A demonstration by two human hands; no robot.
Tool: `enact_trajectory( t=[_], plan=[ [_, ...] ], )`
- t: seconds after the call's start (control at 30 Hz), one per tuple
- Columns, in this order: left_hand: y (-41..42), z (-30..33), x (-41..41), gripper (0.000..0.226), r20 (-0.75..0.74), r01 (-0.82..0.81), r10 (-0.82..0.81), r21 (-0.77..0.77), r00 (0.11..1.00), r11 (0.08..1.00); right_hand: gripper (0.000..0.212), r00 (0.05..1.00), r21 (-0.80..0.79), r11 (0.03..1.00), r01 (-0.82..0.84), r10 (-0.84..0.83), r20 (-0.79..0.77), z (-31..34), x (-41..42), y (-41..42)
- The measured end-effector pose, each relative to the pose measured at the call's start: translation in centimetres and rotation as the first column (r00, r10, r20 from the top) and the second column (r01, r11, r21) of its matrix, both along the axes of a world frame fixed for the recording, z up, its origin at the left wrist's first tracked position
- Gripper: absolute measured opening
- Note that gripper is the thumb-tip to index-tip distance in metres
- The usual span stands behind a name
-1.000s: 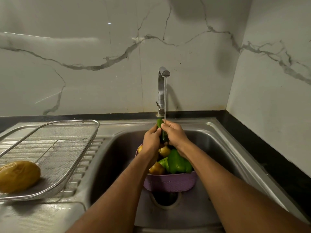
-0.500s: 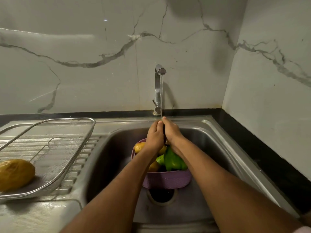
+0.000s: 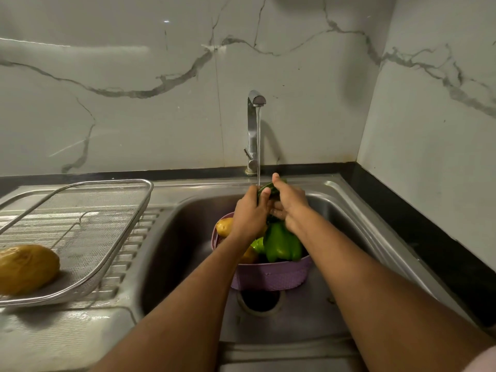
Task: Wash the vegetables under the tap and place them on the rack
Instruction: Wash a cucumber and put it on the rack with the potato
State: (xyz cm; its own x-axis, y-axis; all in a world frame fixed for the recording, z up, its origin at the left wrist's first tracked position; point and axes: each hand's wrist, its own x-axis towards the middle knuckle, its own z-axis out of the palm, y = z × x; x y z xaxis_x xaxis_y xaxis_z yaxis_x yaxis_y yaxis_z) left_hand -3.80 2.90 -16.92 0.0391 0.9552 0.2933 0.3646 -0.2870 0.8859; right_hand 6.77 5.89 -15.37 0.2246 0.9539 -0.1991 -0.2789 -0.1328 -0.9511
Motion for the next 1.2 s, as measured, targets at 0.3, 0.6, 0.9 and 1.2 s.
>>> enact_trajectory(
  t=[0.3, 0.6, 0.9, 1.2],
  plan=[
    [0.1, 0.6, -0.7, 0.030, 0.335, 0.191, -0.139, -0.127, 0.932, 0.973, 0.017, 0.999, 0.087, 0.996, -0.036, 0.037, -0.016, 0.1, 0.0, 0.1],
    [0.3, 0.5, -1.0, 0.039, 0.521, 0.072, 0.139, -0.365, 0.842, 0.928, 0.029, 0.995, 0.103, 0.990, -0.100, 0.097, 0.026, -0.2, -0.1, -0.2],
    [0.3, 0.7, -1.0, 0.043, 0.667, 0.186, 0.209, -0.470, 0.715, 0.863, 0.017, 0.930, 0.263, 0.954, -0.143, 0.039, 0.364, 0.3, -1.5, -0.5],
    [0.5, -0.5, -0.9, 0.031, 0.434, 0.125, -0.002, -0.255, 0.901, 0.959, 0.039, 0.887, 0.225, 0.961, -0.159, 0.039, 0.460, 0.2, -1.7, -0.8]
  ],
)
